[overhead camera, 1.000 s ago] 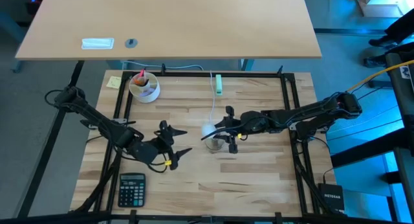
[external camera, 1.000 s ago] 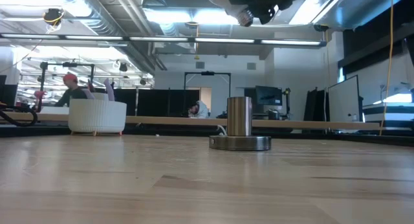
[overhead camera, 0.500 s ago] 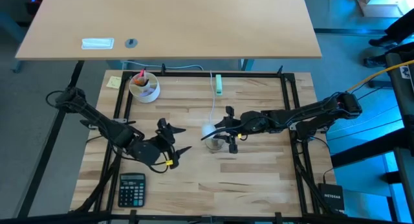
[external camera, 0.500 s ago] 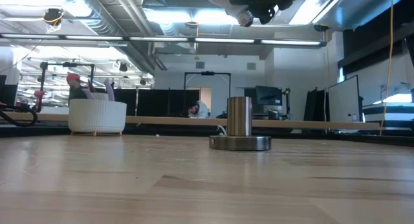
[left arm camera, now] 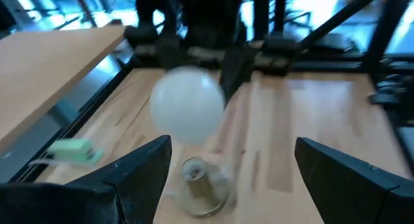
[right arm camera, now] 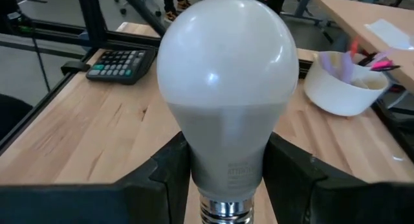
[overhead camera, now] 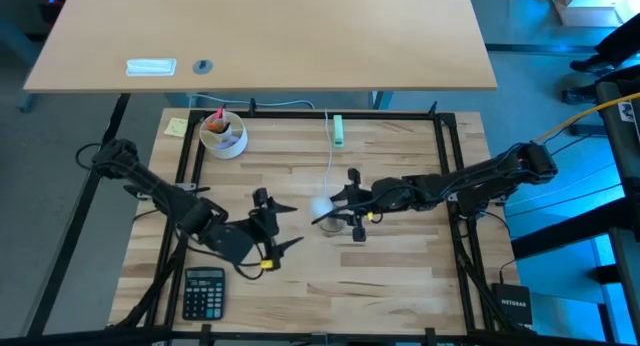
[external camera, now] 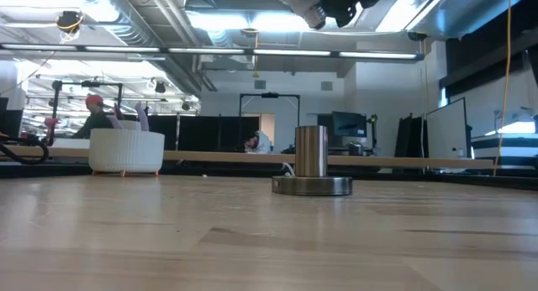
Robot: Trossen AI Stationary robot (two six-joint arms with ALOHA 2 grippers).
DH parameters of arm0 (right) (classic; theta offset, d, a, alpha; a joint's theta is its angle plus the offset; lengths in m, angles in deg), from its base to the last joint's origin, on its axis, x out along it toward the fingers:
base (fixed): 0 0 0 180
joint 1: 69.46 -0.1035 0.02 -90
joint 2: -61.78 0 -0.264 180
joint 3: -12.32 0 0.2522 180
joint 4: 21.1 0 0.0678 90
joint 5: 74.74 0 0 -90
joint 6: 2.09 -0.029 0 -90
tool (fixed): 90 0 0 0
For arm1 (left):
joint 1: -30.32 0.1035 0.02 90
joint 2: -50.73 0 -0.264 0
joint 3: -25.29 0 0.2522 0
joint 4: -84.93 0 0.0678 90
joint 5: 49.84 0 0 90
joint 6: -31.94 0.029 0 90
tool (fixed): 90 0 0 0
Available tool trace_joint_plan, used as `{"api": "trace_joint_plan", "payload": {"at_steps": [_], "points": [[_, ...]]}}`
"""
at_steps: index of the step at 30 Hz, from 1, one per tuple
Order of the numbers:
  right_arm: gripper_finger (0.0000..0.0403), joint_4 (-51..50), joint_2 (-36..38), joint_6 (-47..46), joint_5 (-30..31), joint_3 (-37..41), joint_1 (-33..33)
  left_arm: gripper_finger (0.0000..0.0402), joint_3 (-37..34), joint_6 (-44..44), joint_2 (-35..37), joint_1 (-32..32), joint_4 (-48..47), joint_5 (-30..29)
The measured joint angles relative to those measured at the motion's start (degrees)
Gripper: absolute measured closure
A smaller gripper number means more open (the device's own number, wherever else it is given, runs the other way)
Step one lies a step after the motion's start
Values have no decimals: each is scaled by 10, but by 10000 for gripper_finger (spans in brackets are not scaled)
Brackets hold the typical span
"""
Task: Screw lightbulb
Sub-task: Insert the lightbulb into the lamp socket
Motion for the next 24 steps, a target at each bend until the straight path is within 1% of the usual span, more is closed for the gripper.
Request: {"api": "trace_joint_plan", "payload": {"at_steps": [2, 5, 9, 13, 24], "points": [[243, 16, -19, 0, -4, 0, -2, 84, 0, 11, -1, 2, 11, 1], [243, 29, -44, -2, -8, 0, -2, 84, 0, -5, -4, 19, 6, 13], [243, 29, -59, -3, -7, -11, -1, 84, 0, -22, -4, 46, -11, 80], [243, 27, -64, -2, -9, -22, -1, 84, 0, -32, -10, 69, -21, 122], [243, 31, -77, -3, -15, -25, -2, 84, -1, -28, -50, 95, -25, 132]]}}
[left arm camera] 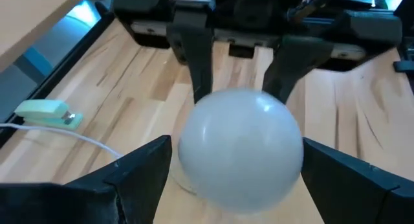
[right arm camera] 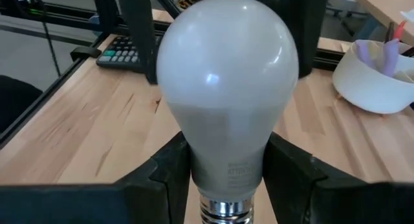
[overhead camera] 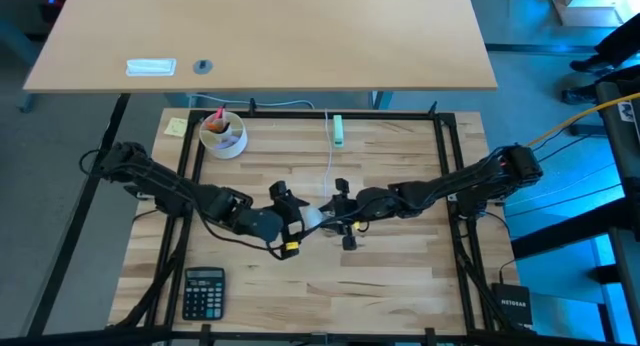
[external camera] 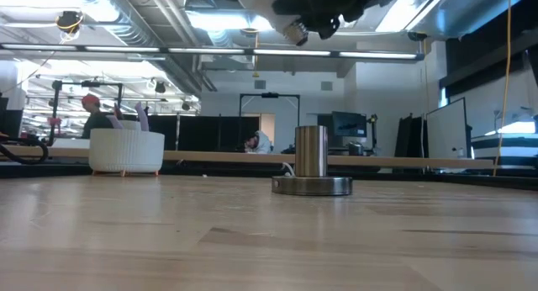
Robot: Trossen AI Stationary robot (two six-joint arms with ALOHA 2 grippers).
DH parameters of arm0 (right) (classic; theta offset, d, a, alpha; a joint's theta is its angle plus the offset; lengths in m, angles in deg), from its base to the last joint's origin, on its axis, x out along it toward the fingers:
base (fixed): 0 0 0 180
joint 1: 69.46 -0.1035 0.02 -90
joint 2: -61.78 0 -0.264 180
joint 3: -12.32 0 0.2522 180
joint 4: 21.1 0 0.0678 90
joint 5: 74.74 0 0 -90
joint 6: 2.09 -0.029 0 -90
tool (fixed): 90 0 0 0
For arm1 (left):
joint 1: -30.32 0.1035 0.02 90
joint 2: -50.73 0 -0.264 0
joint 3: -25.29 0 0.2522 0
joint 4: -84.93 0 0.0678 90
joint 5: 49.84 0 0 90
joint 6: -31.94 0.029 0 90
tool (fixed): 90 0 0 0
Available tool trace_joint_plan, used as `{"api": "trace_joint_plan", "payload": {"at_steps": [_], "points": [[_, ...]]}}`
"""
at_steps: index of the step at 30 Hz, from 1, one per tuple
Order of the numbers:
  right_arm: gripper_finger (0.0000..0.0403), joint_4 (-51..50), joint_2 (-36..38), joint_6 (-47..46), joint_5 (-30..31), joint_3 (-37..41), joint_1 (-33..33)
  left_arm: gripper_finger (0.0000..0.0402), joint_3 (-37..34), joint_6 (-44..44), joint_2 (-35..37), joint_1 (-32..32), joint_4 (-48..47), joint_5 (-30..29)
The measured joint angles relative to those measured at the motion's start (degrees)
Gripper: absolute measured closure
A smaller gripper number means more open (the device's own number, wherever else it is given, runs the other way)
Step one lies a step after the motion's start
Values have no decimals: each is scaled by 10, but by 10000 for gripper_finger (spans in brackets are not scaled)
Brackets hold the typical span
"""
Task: Screw lightbulb
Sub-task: Insert the lightbulb into the lamp socket
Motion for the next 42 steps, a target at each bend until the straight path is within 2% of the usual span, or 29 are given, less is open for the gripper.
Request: {"api": "trace_joint_plan", "payload": {"at_steps": [6, 25, 33, 36, 42], "points": [[243, 22, -16, 0, -8, 0, 0, 84, 0, 6, -14, 8, 4, 31], [243, 9, -16, -3, -14, 0, 0, 84, 14, -4, -21, 11, -6, 37], [243, 13, -16, -3, -14, 0, 0, 84, 16, -1, -20, 16, -24, 58], [235, 15, -16, -3, -14, 0, 0, 94, 16, 0, -20, 16, -23, 58], [233, 14, -16, -5, -14, 0, 0, 139, 16, 2, -20, 17, -21, 57]]}}
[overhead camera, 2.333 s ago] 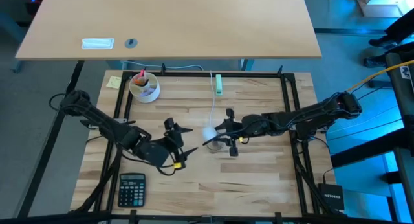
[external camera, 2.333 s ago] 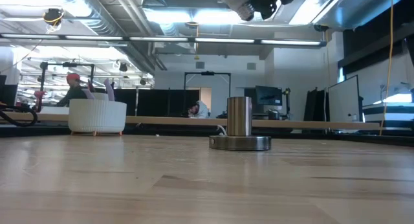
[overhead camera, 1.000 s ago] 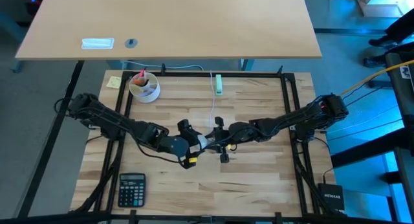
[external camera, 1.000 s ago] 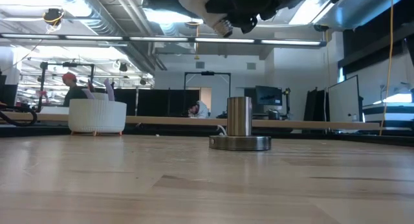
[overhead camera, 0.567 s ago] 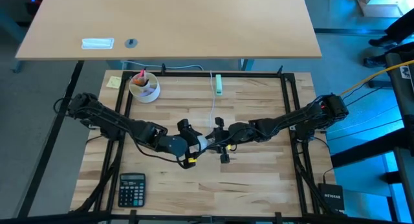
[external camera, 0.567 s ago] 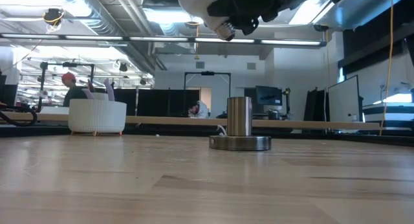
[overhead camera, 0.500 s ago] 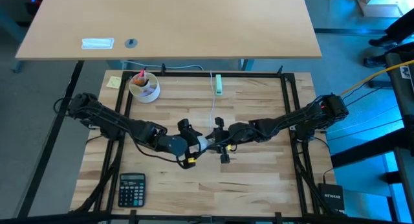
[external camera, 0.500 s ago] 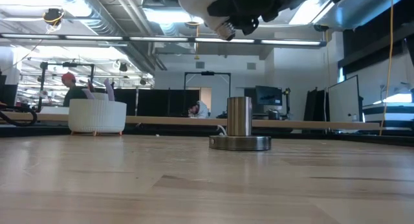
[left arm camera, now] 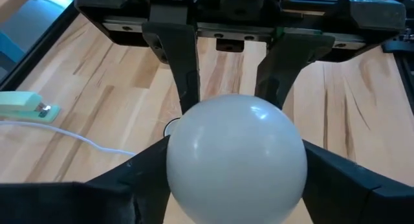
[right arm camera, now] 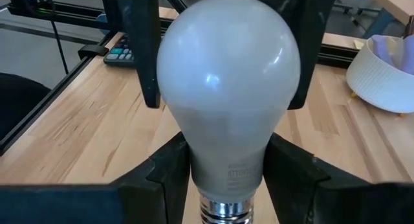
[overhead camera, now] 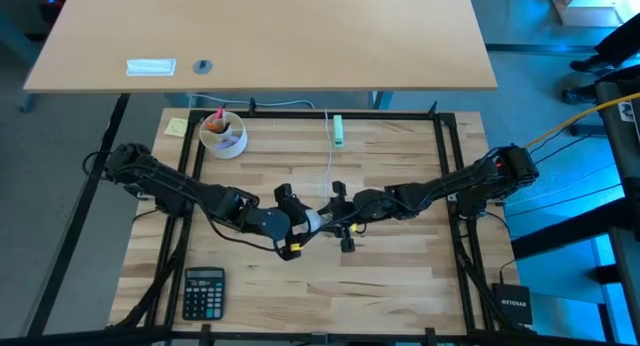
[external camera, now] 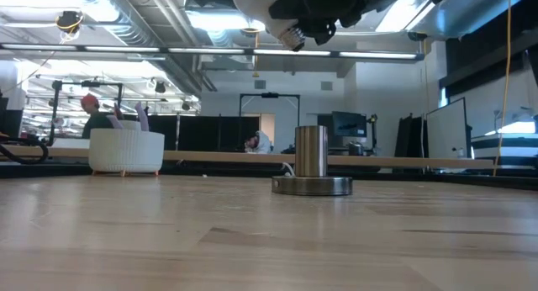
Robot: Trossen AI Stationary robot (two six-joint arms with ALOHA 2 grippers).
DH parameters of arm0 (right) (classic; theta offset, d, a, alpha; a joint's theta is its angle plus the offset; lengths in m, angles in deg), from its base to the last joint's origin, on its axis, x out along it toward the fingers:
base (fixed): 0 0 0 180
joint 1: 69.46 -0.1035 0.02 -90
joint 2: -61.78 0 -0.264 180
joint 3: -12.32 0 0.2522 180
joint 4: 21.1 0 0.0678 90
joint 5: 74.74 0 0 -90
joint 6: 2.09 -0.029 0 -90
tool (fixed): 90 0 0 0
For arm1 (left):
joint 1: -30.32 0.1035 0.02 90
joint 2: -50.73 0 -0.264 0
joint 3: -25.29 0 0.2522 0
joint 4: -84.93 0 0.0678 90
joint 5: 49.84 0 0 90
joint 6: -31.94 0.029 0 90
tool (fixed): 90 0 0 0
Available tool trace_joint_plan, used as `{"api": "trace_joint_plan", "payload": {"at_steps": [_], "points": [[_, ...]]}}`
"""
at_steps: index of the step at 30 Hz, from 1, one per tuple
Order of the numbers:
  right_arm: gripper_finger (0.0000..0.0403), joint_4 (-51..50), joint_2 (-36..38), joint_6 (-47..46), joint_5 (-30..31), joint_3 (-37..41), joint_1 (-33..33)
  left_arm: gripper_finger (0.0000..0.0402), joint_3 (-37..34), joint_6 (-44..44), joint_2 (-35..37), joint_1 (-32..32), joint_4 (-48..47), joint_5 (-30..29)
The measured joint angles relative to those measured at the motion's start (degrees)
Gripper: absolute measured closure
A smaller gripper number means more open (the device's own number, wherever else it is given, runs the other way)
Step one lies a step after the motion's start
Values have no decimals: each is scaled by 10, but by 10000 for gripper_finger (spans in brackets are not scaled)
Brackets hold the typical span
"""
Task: Screw lightbulb
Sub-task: Insert the lightbulb into the lamp socket
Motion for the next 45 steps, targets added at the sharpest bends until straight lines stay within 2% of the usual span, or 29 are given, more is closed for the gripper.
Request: {"api": "trace_joint_plan", "payload": {"at_steps": [4, 10, 13, 19, 22, 25, 29, 33, 36, 41, 45], "points": [[226, -2, 0, 0, -5, 0, 0, 148, 0, 0, 0, 2, 0, 0], [182, -48, 14, 5, -5, 1, 0, 139, 0, -2, 0, 3, 2, 0], [161, -93, 50, 8, 0, 0, 0, 141, 0, -2, 0, 3, 1, 0], [142, -271, 140, -4, 17, 0, 0, 138, 0, -21, 0, 9, 2, 0], [145, -280, 176, -3, 25, 31, 0, 137, 0, -40, -5, 33, 5, 28], [149, -195, 199, 18, 25, 112, 7, 136, 0, -47, -13, 61, 2, 63], [154, -17, 204, 24, 15, 253, 41, 136, 15, -55, -13, 84, -15, 80], [155, 163, 176, 20, -38, 353, 89, 136, 39, -53, -27, 104, -22, 104], [155, 264, 142, 21, -70, 386, 112, 135, 86, -52, -64, 116, -63, 110], [155, 337, 50, 49, -120, 390, 130, 135, 197, -42, -150, 126, -181, 111], [155, 445, -30, 52, -156, 387, 140, 135, 261, -48, -194, 128, -244, 111]]}}
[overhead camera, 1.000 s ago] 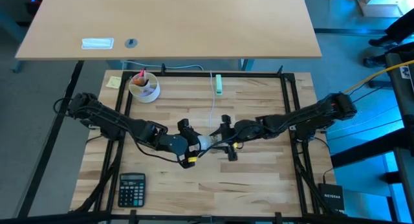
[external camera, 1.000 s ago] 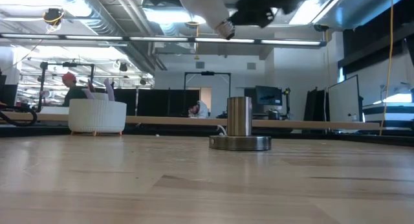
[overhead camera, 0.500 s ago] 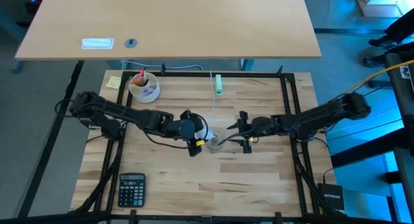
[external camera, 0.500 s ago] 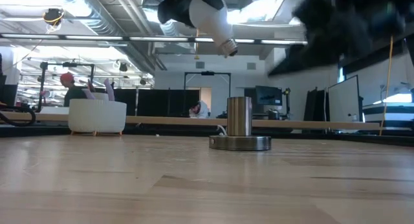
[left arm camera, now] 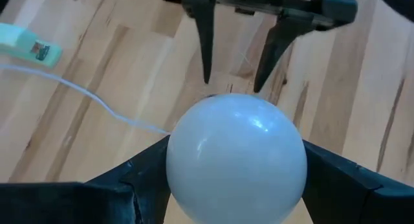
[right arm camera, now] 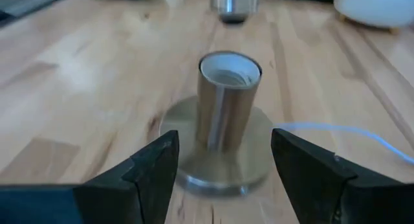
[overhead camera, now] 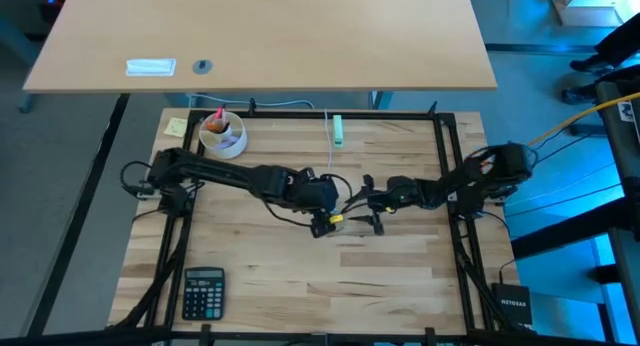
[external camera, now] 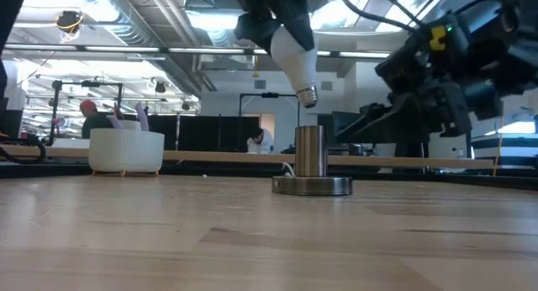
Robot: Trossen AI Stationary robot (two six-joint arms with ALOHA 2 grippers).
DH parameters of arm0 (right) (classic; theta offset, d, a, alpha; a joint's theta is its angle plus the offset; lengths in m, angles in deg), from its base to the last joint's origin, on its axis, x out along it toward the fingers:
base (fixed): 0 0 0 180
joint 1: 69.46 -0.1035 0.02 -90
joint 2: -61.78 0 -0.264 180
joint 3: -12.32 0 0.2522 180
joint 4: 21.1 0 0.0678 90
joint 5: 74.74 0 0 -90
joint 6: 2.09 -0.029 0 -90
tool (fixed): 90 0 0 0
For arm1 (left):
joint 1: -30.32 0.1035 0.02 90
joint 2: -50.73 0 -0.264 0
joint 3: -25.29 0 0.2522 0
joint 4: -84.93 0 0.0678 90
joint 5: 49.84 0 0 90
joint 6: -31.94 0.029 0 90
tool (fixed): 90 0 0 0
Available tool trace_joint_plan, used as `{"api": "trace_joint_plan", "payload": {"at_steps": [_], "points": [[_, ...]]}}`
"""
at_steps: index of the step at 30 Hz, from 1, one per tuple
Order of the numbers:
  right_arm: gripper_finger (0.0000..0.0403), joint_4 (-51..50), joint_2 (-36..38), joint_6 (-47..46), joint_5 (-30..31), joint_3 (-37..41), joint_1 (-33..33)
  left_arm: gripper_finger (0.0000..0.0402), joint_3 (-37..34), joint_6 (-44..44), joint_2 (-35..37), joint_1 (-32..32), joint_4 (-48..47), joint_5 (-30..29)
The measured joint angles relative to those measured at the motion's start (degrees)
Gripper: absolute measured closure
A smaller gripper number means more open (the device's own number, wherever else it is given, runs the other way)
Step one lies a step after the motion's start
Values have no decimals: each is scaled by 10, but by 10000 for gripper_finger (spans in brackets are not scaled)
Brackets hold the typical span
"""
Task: Screw lightbulb
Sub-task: Insert the lightbulb into the lamp socket
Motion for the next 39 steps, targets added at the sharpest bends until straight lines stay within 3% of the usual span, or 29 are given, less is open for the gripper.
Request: {"api": "trace_joint_plan", "payload": {"at_steps": [7, 16, 31, 39], "points": [[155, 26, -115, 19, -45, -64, 0, 135, 16, -46, -13, 11, -20, 3], [155, 49, -186, 18, -75, -99, 11, 135, 16, -83, -17, 14, -38, 19], [155, 37, -197, 17, -60, -114, 13, 135, 16, -124, -42, 15, -78, 31], [155, 36, -198, 16, -57, -114, 13, 135, 16, -213, -48, 29, -80, 46]]}}
